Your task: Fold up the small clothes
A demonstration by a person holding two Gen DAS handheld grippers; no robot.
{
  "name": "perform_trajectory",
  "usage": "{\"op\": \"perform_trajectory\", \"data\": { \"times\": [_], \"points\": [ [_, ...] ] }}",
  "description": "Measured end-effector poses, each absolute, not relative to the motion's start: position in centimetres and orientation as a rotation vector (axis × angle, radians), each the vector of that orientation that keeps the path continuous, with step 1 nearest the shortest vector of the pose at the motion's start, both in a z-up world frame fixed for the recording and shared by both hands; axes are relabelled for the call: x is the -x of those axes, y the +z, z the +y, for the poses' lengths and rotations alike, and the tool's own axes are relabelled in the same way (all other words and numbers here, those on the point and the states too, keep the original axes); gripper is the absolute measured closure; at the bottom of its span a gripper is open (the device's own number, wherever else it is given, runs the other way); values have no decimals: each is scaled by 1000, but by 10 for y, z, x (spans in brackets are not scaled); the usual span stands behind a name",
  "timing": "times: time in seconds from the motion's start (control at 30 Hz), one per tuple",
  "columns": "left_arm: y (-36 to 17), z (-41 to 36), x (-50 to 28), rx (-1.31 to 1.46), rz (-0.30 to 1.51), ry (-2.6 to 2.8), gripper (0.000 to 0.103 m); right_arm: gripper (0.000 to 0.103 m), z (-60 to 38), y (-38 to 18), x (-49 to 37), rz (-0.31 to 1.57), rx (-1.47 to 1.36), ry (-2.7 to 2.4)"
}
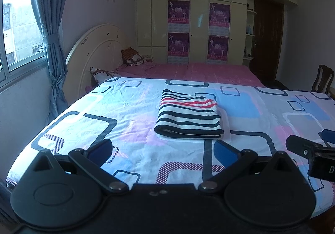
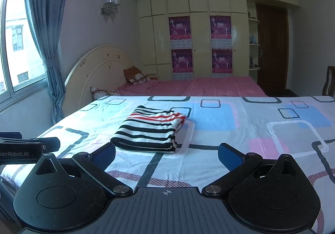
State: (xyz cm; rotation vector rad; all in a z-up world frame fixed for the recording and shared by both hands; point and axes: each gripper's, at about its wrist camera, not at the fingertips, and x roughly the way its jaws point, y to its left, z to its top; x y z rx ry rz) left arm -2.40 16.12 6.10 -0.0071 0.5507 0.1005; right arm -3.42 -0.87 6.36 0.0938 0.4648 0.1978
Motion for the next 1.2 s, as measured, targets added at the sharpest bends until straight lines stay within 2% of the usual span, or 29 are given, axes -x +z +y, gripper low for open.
{"op": "perform_trajectory", "data": {
  "times": [0.9, 1.2],
  "points": [
    [55, 167, 5, 34, 597, 94, 0, 0, -9, 53, 19, 498, -106, 202],
    [55, 166, -4, 33, 564, 76, 2, 0, -12, 50, 8, 504, -117, 188]
  ]
}}
